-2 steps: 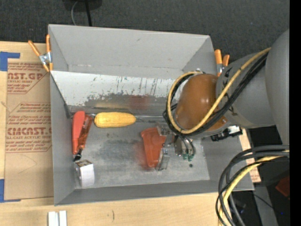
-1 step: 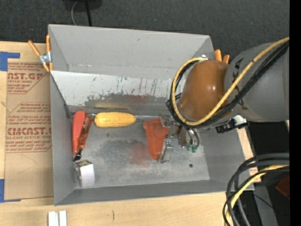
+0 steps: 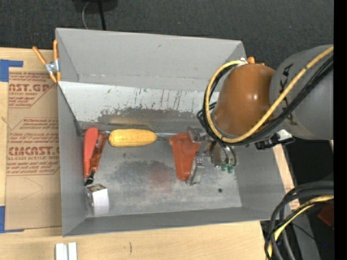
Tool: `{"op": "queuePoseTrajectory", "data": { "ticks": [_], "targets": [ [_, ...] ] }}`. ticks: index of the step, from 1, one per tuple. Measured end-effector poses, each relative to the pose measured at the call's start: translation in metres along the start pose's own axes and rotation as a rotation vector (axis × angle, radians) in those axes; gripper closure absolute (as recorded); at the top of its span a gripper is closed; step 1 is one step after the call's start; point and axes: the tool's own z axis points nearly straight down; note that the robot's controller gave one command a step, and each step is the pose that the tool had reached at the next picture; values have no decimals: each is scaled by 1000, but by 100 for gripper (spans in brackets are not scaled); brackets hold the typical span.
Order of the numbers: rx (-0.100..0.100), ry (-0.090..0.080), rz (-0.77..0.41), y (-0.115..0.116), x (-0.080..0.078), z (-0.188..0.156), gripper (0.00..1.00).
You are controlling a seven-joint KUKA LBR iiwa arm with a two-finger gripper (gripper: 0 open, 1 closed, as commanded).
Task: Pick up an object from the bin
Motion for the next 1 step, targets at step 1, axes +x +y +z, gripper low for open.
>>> {"op": "queuePoseTrajectory", "data": {
  "ticks": [1],
  "targets": [
    [1, 8, -7, 18, -15, 92, 100]
  ]
}}
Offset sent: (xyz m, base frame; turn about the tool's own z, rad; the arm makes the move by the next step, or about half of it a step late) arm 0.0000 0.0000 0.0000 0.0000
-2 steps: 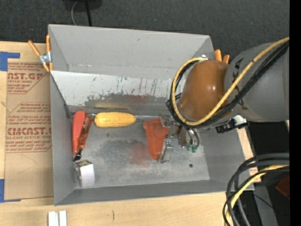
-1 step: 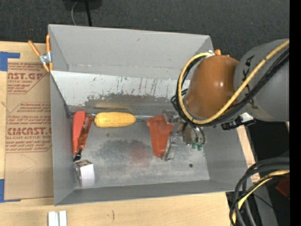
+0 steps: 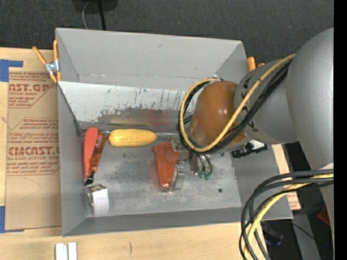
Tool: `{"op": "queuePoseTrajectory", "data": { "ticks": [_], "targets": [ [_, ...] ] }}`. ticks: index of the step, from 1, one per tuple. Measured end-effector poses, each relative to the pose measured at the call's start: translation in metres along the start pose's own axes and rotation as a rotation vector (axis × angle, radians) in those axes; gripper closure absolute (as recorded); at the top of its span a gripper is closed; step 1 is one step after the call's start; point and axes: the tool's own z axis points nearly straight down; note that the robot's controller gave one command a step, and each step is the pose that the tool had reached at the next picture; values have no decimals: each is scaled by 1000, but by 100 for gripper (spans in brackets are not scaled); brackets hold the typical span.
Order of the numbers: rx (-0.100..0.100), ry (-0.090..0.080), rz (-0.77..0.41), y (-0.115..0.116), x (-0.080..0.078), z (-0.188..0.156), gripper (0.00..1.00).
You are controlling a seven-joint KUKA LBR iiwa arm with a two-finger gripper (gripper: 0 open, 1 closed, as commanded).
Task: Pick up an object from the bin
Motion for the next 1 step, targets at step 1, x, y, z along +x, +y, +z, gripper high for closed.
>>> {"op": "queuePoseTrajectory", "data": {
  "ticks": [1],
  "targets": [
    [0, 0, 0, 0, 0, 0, 100]
  ]
}}
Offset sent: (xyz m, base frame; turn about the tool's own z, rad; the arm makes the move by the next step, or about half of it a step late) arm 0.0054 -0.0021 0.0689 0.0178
